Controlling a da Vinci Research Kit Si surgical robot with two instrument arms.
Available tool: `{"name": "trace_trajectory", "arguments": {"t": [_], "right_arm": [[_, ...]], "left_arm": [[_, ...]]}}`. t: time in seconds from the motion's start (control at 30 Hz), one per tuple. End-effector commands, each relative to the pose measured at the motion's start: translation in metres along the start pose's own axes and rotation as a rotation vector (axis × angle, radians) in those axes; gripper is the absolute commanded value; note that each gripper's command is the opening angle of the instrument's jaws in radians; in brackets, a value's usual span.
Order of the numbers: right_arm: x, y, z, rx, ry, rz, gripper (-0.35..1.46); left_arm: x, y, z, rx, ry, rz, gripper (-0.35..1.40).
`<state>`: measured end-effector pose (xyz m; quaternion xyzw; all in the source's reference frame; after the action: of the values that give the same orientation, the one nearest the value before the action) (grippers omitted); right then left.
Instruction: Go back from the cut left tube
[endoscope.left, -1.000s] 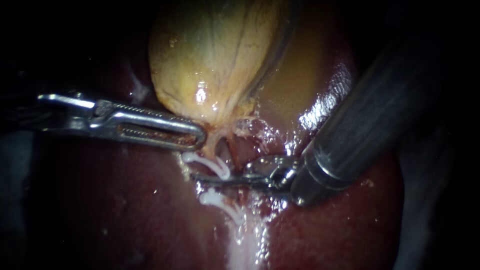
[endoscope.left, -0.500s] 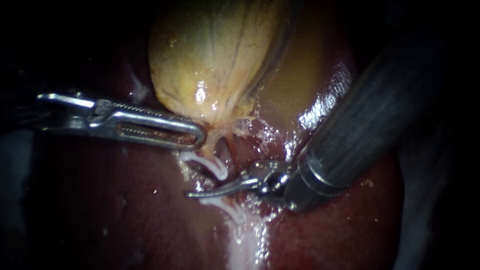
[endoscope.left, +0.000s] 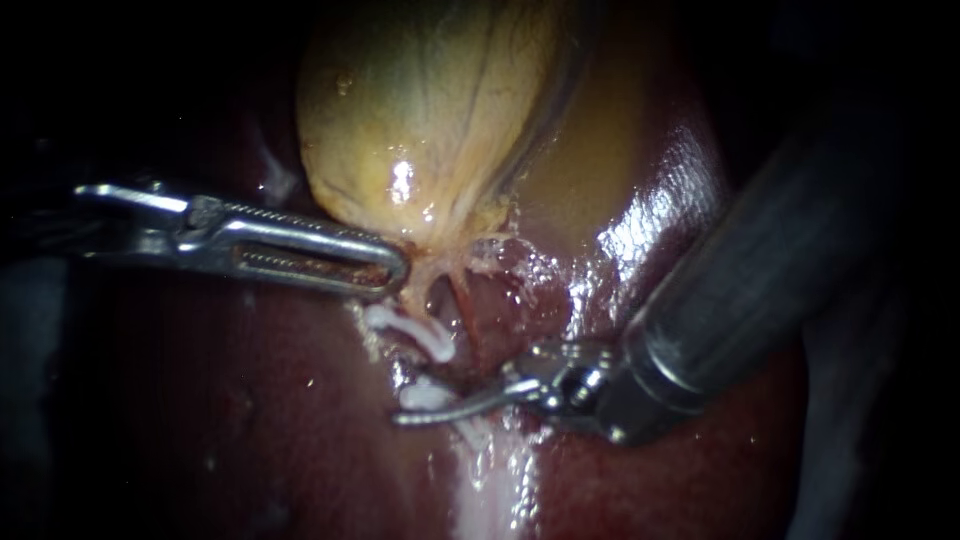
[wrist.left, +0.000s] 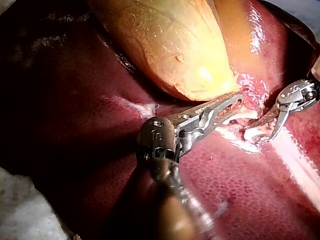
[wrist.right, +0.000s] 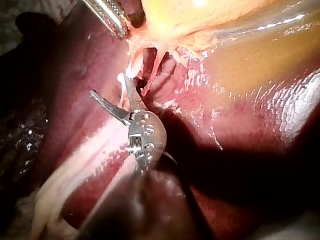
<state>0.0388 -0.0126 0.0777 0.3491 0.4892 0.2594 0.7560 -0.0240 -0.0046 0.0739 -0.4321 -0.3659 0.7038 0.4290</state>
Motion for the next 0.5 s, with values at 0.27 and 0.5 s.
{"name": "trace_trajectory", "arguments": {"t": [0.27,0.5], "right_arm": [[0.0019,-0.0008,-0.0061,-0.038,0.002,-0.184,1.43],[0.004,-0.0002,-0.0106,-0.103,-0.004,-0.297,1.43]], "left_arm": [[0.0,-0.0001,0.0,0.003,0.002,0.0,-0.35],[0.0,-0.0001,-0.0001,0.003,0.002,0.0,-0.35]]}}
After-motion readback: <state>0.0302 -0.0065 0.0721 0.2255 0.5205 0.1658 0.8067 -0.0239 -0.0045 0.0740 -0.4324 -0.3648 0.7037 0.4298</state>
